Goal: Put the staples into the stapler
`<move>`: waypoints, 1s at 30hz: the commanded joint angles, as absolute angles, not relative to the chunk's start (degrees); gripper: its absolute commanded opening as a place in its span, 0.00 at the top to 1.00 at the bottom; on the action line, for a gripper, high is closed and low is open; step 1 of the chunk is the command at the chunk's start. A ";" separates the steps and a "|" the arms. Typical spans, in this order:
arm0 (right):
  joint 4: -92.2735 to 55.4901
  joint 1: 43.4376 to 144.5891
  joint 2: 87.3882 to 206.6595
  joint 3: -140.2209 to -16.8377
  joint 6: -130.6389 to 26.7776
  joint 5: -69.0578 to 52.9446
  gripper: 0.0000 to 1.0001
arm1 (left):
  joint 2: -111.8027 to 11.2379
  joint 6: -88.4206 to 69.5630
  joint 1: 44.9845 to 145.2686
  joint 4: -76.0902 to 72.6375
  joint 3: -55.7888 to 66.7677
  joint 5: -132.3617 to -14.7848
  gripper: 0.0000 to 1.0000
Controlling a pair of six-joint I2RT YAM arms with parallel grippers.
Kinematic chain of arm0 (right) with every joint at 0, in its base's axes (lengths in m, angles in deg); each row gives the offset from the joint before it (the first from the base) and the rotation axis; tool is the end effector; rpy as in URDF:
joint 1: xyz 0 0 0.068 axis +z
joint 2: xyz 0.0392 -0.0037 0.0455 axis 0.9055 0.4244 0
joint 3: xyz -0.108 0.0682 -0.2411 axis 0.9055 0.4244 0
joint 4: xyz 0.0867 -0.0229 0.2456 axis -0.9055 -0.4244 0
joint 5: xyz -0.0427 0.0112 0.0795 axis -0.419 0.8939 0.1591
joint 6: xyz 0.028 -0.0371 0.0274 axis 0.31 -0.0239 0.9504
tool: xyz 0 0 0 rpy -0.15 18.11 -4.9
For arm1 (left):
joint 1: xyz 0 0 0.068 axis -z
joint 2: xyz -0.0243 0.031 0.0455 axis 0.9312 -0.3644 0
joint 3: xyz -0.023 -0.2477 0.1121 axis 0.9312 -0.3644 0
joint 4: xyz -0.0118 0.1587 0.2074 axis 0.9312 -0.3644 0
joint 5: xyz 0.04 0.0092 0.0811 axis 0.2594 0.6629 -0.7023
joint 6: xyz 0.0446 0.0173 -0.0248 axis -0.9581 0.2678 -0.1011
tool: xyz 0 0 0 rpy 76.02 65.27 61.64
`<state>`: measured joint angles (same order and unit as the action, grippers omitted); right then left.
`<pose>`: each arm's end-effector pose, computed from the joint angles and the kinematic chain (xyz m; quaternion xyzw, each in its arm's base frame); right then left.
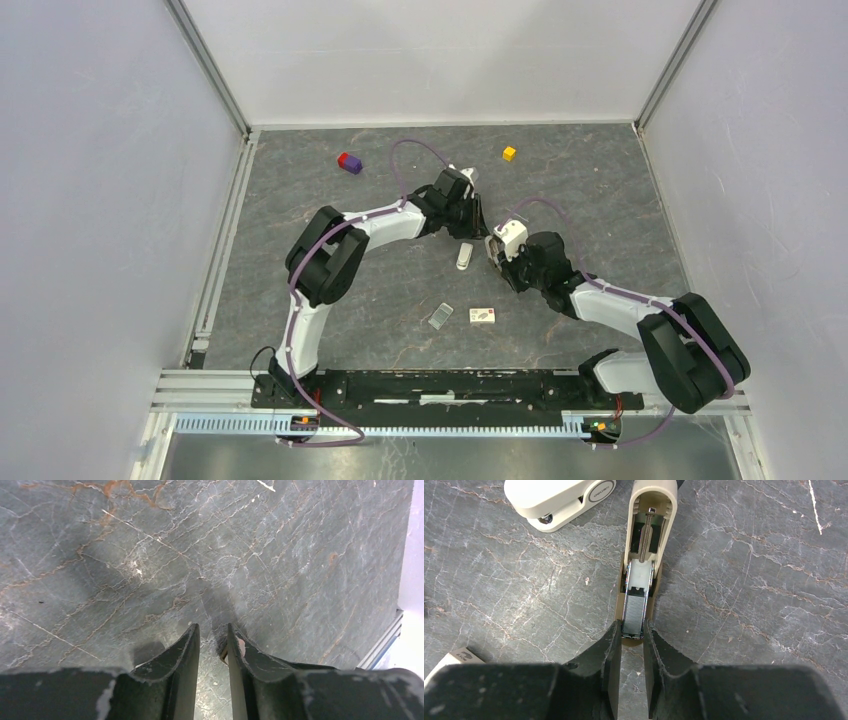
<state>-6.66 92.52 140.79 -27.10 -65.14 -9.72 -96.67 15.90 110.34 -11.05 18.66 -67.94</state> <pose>0.2084 0.1132 0.1474 -0.2855 0.8572 0.1248 0.4100 0.3454 -0.3193 0.1657 0.0858 0.9098 -0.3334 0.2316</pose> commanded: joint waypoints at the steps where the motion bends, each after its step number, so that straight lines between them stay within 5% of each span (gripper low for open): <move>1: -6.64 92.61 141.44 -27.02 -66.13 -10.58 0.75 | -97.07 19.44 110.42 -9.76 20.73 -63.38 0.68; 12: -4.80 92.66 141.36 -26.31 -67.27 -11.62 0.76 | -92.72 23.14 113.73 -1.74 13.33 -58.80 0.70; 24: -9.99 92.53 136.06 -29.58 -64.75 -10.77 0.56 | -90.69 19.99 115.62 -3.44 11.35 -63.94 0.68; 30: -11.93 91.53 131.12 -29.90 -61.94 -8.83 0.55 | -90.82 17.73 115.88 -5.47 12.00 -65.62 0.67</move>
